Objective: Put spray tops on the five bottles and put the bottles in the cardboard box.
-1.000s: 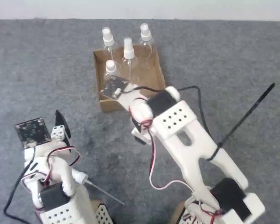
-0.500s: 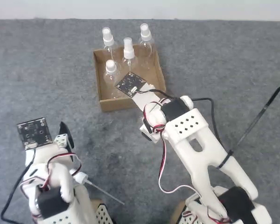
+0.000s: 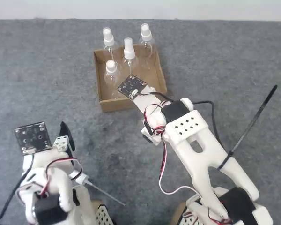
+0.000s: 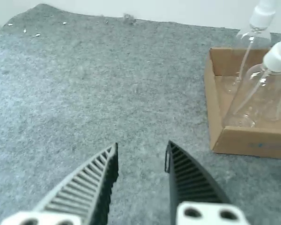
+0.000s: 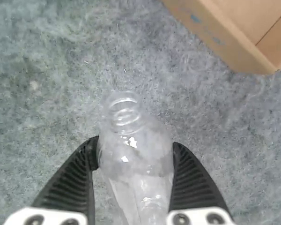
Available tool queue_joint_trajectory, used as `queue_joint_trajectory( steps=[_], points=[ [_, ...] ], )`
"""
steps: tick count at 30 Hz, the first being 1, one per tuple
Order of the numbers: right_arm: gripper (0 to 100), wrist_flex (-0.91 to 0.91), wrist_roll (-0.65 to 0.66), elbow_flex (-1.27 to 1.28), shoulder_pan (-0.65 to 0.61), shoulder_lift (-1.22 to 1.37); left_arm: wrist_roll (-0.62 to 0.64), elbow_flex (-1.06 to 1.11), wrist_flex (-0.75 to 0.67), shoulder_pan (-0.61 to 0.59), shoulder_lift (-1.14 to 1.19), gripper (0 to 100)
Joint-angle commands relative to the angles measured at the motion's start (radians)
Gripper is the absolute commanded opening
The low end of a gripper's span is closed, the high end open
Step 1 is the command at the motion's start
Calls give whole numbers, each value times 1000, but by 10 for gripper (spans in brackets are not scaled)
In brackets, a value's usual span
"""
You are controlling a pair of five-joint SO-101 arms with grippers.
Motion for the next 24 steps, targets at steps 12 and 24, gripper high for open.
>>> queue_joint_trajectory(
  steps=[12, 24],
  points=[
    [6, -31, -8, -3, 12, -61, 14, -234, 78, -12, 641, 155],
    [6, -31, -9, -3, 15, -61, 11, -213, 57, -14, 792, 16]
  ],
)
